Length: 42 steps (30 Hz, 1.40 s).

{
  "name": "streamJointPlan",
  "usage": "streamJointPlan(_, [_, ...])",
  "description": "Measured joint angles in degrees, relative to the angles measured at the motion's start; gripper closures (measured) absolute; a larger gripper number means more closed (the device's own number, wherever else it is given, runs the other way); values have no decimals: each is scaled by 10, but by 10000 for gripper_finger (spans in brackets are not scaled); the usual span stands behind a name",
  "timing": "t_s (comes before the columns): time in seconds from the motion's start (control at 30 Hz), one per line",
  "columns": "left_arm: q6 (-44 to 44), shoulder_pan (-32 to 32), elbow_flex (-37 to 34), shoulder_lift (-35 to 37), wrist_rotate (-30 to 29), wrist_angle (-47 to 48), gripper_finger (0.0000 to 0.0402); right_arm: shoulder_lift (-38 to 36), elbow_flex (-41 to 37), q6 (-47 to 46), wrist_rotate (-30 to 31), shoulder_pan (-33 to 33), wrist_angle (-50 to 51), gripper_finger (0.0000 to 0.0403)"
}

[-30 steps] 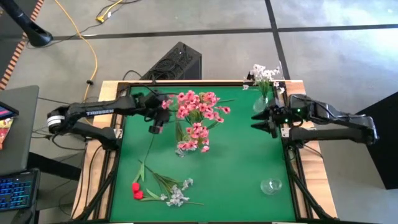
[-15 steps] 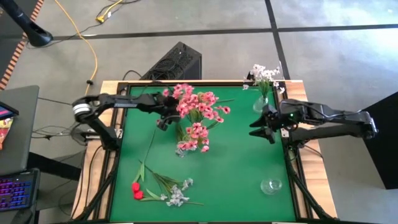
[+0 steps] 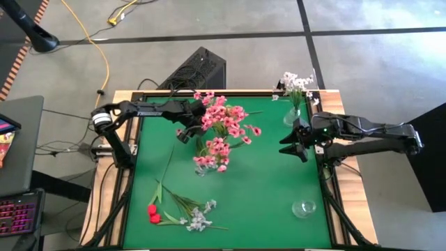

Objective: Sort flowers into vase by color
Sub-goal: Put the white flowers into the top transparent vase

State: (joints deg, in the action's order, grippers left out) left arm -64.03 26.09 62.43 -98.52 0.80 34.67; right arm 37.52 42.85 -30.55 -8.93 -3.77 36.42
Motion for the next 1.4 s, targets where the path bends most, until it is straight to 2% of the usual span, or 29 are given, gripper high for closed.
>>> streamJointPlan(0.2, [-6,-2,42,0,2,37,248,0,0,4,1,0,0,127])
streamJointPlan(0.6, [-91,10,15,-7,11,50,249,0,0,-9,1,0,0,127])
streamJointPlan(1.0, [-78,3,15,-47,5,59,251,13,0,-14,0,31,-32,127])
streamJointPlan(1.2, [-74,3,15,-47,11,89,286,28,0,-29,0,59,-42,127])
streamJointPlan(1.4, [-46,-3,15,-41,11,119,361,44,0,-31,0,76,-60,127])
